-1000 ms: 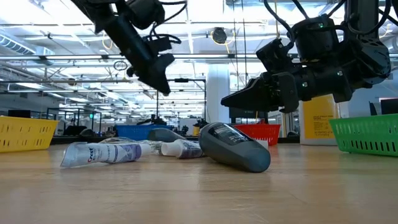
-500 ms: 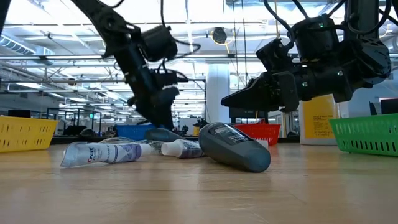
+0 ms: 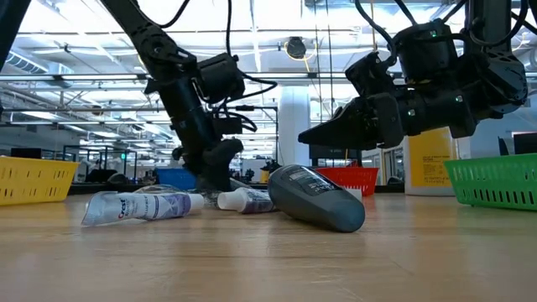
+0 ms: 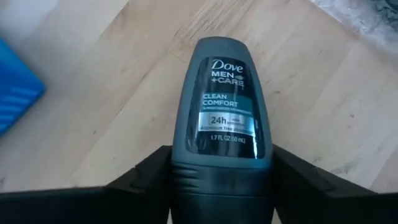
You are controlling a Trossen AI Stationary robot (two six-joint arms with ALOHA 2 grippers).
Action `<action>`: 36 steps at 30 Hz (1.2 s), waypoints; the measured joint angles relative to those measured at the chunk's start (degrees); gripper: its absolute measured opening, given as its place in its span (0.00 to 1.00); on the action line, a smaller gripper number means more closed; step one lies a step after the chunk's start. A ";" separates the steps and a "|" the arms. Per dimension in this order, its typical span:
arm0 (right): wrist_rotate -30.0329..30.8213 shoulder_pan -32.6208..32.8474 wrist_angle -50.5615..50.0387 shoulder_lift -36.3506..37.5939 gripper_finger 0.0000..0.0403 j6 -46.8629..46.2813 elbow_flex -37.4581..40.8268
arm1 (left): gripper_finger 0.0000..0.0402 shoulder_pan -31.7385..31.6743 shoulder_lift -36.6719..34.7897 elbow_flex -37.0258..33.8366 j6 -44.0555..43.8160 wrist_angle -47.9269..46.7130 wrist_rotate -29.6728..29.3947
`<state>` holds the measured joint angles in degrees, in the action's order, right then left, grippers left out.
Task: Pick & Place Travel size toiletries
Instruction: Put the gray deodorant into the blue bin
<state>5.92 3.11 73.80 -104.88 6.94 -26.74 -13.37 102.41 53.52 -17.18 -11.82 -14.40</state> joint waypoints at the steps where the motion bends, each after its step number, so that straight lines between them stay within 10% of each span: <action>1: 0.00 0.00 0.02 0.00 0.23 -0.16 0.00 | 0.48 0.00 -0.11 0.02 0.56 -0.05 -0.02; 7: 0.00 0.00 0.09 0.00 0.23 -0.21 0.00 | 0.48 0.00 -3.30 3.17 4.06 -4.80 -1.81; 18: 0.00 0.00 -0.39 0.00 0.23 -0.24 -0.02 | 0.57 -5.70 -9.67 13.89 33.98 -23.68 -25.75; 36: 0.00 0.00 -0.39 0.00 0.23 -0.28 -0.02 | 0.59 -23.96 -1.84 13.14 56.09 -17.65 -5.53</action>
<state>5.91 3.11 73.41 -104.88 6.66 -26.76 -37.32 100.56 66.66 38.91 -29.46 -19.93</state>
